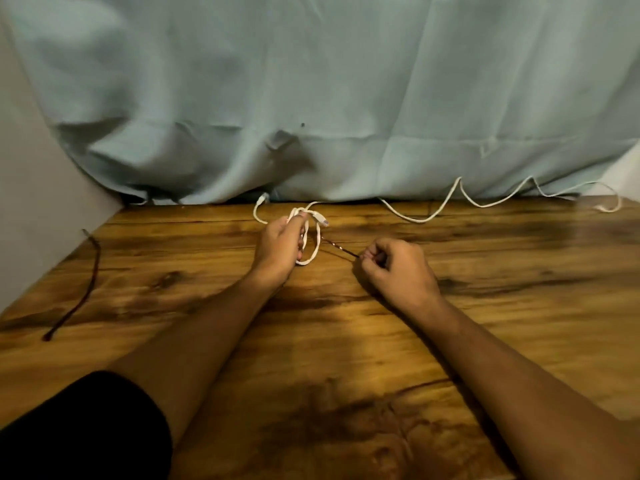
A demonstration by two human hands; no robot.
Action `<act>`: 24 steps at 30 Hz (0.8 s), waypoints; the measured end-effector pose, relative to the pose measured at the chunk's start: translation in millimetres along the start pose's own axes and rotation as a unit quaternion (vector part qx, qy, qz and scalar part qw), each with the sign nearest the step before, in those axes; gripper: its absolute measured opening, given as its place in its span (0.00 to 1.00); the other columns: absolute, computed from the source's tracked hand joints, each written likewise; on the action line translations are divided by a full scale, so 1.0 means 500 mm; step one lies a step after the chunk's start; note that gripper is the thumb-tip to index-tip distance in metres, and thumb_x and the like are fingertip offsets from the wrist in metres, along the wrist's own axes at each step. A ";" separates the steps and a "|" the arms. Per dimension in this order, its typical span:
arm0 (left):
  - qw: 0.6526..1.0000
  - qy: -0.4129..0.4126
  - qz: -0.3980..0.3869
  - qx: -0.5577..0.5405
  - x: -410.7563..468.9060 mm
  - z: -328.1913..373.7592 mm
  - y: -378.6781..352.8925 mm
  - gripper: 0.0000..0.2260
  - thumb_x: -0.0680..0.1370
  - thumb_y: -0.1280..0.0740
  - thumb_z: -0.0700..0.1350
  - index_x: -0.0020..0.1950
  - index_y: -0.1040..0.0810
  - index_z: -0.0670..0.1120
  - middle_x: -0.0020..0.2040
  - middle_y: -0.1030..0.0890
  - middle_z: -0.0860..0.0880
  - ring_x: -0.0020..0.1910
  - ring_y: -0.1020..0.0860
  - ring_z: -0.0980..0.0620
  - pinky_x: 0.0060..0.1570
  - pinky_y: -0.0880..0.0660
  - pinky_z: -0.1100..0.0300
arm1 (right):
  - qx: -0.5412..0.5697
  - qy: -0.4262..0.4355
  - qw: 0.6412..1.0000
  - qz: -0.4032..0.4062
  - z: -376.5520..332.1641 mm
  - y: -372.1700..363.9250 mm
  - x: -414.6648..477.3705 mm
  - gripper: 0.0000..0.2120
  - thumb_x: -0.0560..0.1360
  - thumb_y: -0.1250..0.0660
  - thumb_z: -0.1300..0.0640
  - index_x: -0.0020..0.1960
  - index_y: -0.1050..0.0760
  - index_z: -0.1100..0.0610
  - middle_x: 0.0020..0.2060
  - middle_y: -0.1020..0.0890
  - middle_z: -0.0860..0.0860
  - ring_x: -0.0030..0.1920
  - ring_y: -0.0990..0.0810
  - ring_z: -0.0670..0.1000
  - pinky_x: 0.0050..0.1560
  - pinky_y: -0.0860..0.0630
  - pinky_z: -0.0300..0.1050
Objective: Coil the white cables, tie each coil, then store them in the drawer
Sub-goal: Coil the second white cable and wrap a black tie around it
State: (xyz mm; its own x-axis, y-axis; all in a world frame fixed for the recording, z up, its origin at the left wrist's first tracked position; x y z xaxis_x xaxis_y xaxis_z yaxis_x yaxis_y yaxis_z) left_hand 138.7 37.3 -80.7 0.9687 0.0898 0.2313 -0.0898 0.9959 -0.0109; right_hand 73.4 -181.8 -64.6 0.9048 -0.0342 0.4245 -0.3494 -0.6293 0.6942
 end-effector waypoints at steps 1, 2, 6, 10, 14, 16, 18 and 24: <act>1.000 -0.006 -0.003 0.001 0.008 -0.001 -0.021 0.15 0.83 0.36 0.51 0.36 0.24 0.50 0.29 0.29 0.54 0.28 0.32 0.53 0.31 0.36 0.57 | 0.015 -0.019 1.000 0.007 0.007 0.003 0.003 0.03 0.74 0.28 0.54 0.42 0.19 0.52 0.34 0.17 0.45 0.37 0.19 0.45 0.39 0.24 0.42; 1.000 -0.012 -0.009 0.003 0.014 0.001 -0.046 0.16 0.83 0.36 0.50 0.36 0.25 0.50 0.28 0.29 0.53 0.28 0.32 0.53 0.31 0.36 0.57 | 0.028 -0.037 0.999 0.010 0.016 0.006 0.008 0.04 0.74 0.28 0.55 0.41 0.19 0.52 0.34 0.17 0.45 0.37 0.19 0.44 0.38 0.25 0.41; 0.999 -0.033 -0.038 0.007 0.032 0.004 -0.113 0.15 0.82 0.36 0.52 0.37 0.25 0.49 0.28 0.29 0.54 0.27 0.32 0.53 0.31 0.36 0.57 | 0.071 -0.083 0.994 0.025 0.044 0.007 0.030 0.07 0.74 0.27 0.56 0.37 0.21 0.54 0.30 0.18 0.47 0.32 0.21 0.45 0.35 0.27 0.41; 0.993 -0.071 -0.088 0.042 0.030 0.003 -0.152 0.18 0.79 0.37 0.62 0.39 0.25 0.49 0.29 0.28 0.54 0.28 0.31 0.53 0.32 0.33 0.58 | 0.138 -0.111 0.984 0.024 0.064 -0.011 0.048 0.09 0.75 0.28 0.58 0.36 0.20 0.56 0.27 0.20 0.47 0.28 0.21 0.47 0.31 0.23 0.45; 0.989 -0.093 -0.101 0.062 0.016 0.016 -0.170 0.21 0.86 0.42 0.57 0.37 0.26 0.49 0.25 0.28 0.56 0.27 0.30 0.55 0.34 0.32 0.57 | 0.239 -0.141 0.960 0.019 0.061 -0.019 0.043 0.11 0.80 0.31 0.60 0.38 0.19 0.59 0.26 0.20 0.51 0.22 0.24 0.47 0.22 0.31 0.39; 0.986 -0.105 -0.093 0.088 0.009 0.022 -0.172 0.24 0.86 0.45 0.57 0.34 0.27 0.49 0.25 0.26 0.55 0.27 0.28 0.55 0.35 0.31 0.56 | 0.287 -0.143 0.947 0.009 0.050 -0.026 0.039 0.12 0.81 0.33 0.60 0.41 0.19 0.63 0.26 0.20 0.53 0.22 0.26 0.48 0.21 0.32 0.37; 0.985 -0.112 -0.088 0.095 0.003 0.025 -0.174 0.27 0.86 0.46 0.58 0.31 0.27 0.49 0.25 0.25 0.54 0.27 0.28 0.53 0.35 0.31 0.55 | 0.348 -0.136 0.928 0.001 0.038 -0.035 0.035 0.11 0.83 0.34 0.61 0.45 0.20 0.67 0.29 0.19 0.53 0.22 0.27 0.48 0.21 0.32 0.38; 0.991 -0.080 -0.088 0.069 0.006 0.009 -0.175 0.22 0.78 0.44 0.63 0.32 0.23 0.52 0.28 0.26 0.51 0.28 0.30 0.48 0.36 0.33 0.48 | 0.409 -0.136 0.902 0.012 0.030 -0.038 0.025 0.11 0.84 0.36 0.62 0.51 0.21 0.70 0.32 0.18 0.53 0.22 0.29 0.47 0.22 0.33 0.40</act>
State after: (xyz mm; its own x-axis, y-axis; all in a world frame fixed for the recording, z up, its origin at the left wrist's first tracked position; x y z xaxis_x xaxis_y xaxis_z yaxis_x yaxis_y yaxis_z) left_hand 148.6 -49.5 -74.4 0.9244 -0.0990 0.3683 0.0364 0.9842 0.1733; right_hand 95.0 -182.0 -81.1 0.9644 -0.1747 0.1984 -0.1740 -0.9845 -0.0213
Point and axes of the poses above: each hand's wrist, its own x-axis towards the middle knuckle, its own y-axis out of the back of the hand, z = x × y, the point moved 9 cm from there along x, towards the middle knuckle
